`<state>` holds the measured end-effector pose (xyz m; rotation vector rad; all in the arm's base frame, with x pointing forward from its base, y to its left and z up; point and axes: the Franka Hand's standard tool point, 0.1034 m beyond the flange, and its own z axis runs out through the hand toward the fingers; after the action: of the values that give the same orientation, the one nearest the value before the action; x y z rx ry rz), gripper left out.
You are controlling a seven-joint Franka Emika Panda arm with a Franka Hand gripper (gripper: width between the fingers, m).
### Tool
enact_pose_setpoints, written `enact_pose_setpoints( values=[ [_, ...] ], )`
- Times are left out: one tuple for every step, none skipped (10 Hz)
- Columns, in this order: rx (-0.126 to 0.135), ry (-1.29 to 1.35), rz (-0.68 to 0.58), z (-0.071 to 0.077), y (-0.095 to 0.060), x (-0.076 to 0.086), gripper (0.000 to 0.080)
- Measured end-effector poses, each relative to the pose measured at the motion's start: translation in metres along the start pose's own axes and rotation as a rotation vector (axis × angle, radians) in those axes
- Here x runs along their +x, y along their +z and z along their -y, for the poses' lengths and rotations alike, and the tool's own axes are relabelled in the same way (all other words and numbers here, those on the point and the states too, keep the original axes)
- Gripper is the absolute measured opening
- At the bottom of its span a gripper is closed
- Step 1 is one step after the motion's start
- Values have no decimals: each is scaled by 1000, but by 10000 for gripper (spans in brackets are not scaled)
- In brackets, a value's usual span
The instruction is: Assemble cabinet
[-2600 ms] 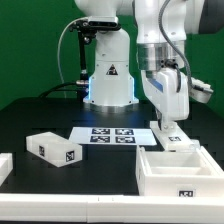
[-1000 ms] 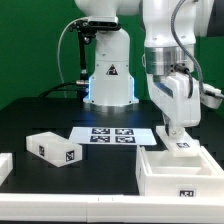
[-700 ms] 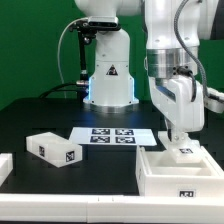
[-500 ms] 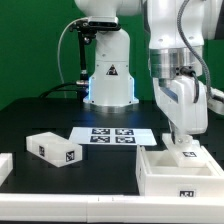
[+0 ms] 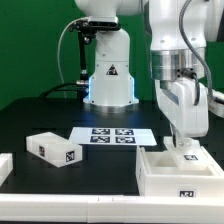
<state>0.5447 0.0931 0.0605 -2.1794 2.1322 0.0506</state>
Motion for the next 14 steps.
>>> enact_pose_setpoints(
  values=[
    [1, 2, 1, 3, -1, 0, 64],
    [9, 3, 0, 11, -1, 0, 64],
    [12, 4, -3, 21, 1, 0, 64],
    [20, 16, -6, 36, 0, 0, 64],
    [15, 18, -5, 49, 0, 0, 64],
    [-12, 17, 0, 50, -1, 0, 64],
    [-14, 18, -1, 48, 1, 1, 64],
    [-14, 19, -1, 48, 1, 1, 64],
    [-14, 19, -1, 48, 1, 2, 64],
    [-14, 18, -2, 48, 1, 2, 64],
    [-13, 18, -2, 48, 1, 2, 64],
    [-13, 18, -2, 48, 1, 2, 64],
    [-14, 18, -2, 48, 1, 2, 64],
    [-13, 18, -2, 49, 0, 2, 189]
  ],
)
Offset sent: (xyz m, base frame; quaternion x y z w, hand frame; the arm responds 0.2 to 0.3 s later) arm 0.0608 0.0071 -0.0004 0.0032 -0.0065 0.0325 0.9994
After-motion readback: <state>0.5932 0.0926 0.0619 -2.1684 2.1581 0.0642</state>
